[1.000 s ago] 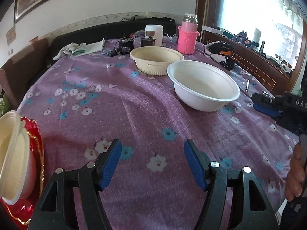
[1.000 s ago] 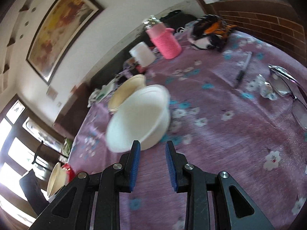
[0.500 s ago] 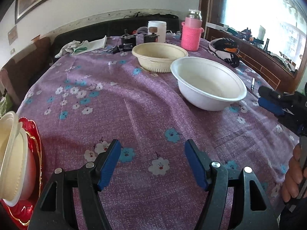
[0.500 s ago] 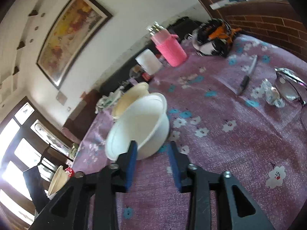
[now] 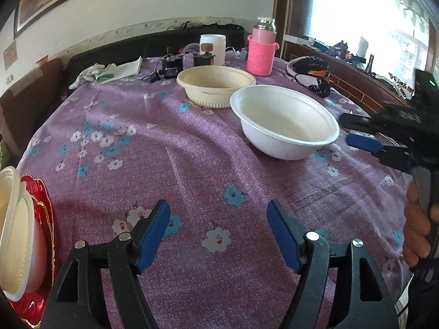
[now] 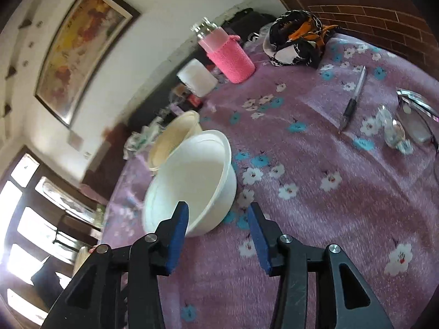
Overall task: Organize plates and bowls
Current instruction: 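Move the right gripper to the rim of the large white bowl, then grasp the large white bowl rim with the right gripper and lift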
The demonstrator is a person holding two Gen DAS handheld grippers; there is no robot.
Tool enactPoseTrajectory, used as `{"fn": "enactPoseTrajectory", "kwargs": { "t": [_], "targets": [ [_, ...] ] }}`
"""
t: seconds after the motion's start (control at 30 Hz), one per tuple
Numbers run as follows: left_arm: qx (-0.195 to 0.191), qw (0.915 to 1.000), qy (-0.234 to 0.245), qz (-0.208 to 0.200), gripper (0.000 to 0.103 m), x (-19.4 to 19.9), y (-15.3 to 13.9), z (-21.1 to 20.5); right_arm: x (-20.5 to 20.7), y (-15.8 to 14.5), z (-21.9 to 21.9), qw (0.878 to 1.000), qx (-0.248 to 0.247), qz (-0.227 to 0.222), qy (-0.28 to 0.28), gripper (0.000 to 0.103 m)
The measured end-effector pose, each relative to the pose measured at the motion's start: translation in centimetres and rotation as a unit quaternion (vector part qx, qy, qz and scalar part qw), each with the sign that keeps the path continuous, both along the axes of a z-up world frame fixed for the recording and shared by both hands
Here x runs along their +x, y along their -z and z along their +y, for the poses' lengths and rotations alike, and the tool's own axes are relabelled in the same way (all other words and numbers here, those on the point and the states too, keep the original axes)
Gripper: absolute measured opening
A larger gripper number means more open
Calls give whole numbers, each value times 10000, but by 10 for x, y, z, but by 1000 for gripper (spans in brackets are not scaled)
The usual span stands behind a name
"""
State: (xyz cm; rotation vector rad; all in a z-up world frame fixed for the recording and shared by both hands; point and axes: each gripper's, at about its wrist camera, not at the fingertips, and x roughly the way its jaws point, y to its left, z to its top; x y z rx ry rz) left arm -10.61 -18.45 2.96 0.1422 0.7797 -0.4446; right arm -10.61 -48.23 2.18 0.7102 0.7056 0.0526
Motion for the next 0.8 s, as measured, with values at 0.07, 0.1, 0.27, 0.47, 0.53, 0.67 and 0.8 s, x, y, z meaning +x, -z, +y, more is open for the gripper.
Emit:
{"fn": "enactPoseTrajectory", "kwargs": {
  "t": [0.07,0.1,0.27,0.47,0.53,0.67,0.8],
  "targets": [
    [-13,10000,14,-16,74,-1,-1,0,13,2,5,9998,-50,179,18,48],
    [-29,10000,17,-25,74,-1,-1,1,18,3,7,9997,-70,244,18,48],
    [-103,9999,-15,-96,74,-3,-3,4,34,15,14,9986,32,525,-88,17],
    [-229,9995,-36,-220,74,-6,-7,8,3,1,4,9985,99,499,-190,6],
    [-438,9983,25,-392,74,-12,-12,12,-8,-3,0,9981,103,536,-273,6],
    [-726,9953,149,-622,74,-19,-20,18,-34,-8,2,9950,-82,764,-633,9],
    [-727,9953,202,-610,74,-18,-21,17,-40,-6,17,9921,-336,798,-906,10]
  ]
}}
